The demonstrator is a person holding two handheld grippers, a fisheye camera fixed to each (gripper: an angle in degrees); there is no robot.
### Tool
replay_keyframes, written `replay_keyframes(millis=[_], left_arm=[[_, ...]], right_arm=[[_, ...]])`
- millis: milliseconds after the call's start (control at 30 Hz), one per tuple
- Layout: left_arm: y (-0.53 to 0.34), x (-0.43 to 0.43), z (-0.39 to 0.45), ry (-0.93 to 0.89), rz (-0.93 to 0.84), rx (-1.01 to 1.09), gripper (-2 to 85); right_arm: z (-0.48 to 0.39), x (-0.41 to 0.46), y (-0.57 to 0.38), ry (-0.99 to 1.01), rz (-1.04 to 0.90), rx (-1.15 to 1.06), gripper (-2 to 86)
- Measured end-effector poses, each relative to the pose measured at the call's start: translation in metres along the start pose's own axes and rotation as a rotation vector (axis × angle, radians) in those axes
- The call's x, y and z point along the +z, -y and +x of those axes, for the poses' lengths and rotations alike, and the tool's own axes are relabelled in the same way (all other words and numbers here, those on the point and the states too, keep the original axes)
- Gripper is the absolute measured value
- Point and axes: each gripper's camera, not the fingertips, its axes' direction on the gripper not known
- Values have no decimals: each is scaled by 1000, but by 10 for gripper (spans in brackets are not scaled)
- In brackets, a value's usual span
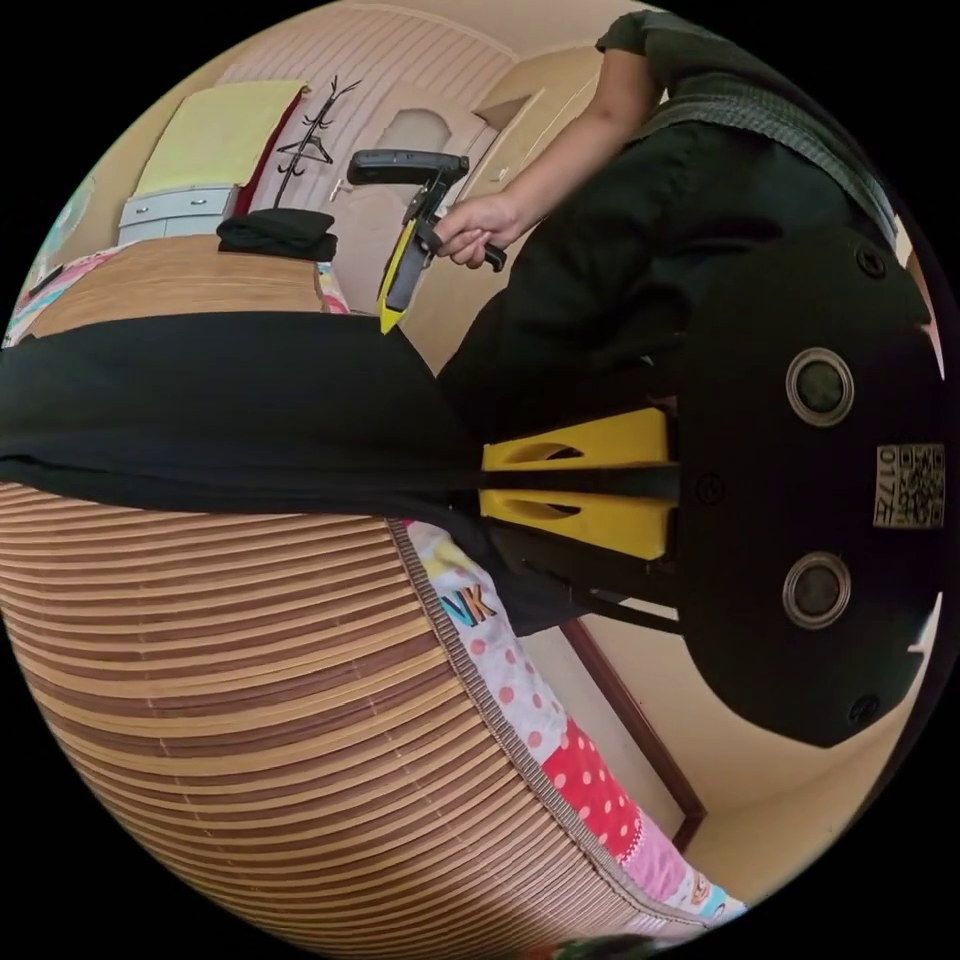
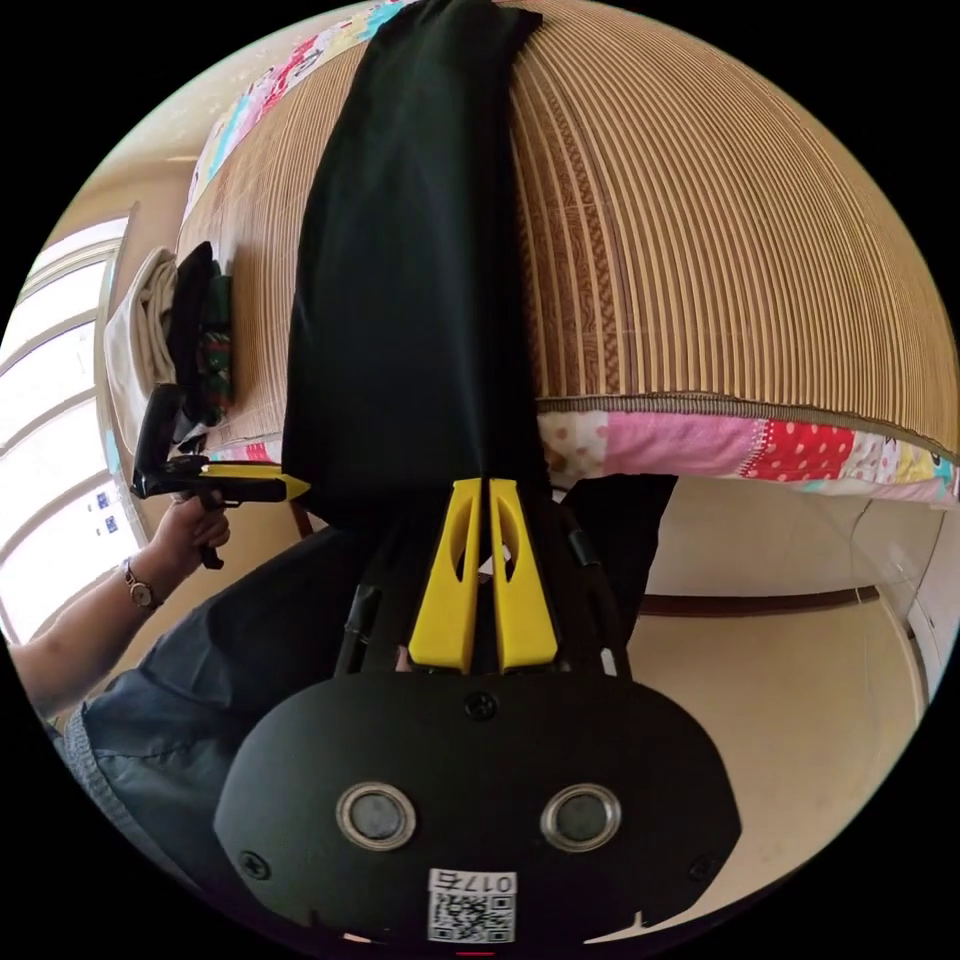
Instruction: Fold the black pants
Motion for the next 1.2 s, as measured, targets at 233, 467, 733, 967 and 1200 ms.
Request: replay_keyframes(millis=[233, 467, 733, 967, 1200], left_arm=[[-15, -47, -2, 33, 122, -71, 110], [49, -101, -14, -330, 367, -78, 112], [165, -139, 22, -126, 439, 65, 135], [205, -131, 32, -203, 383, 194, 126], [236, -117, 28, -272, 262, 220, 80]], right_arm=[[61, -30, -15, 192, 101, 143, 79], [125, -60, 38, 476, 204, 91, 138], [175, -78, 142, 701, 257, 89, 174], [178, -66, 182, 801, 165, -48, 142], [166, -63, 187, 790, 80, -137, 119]])
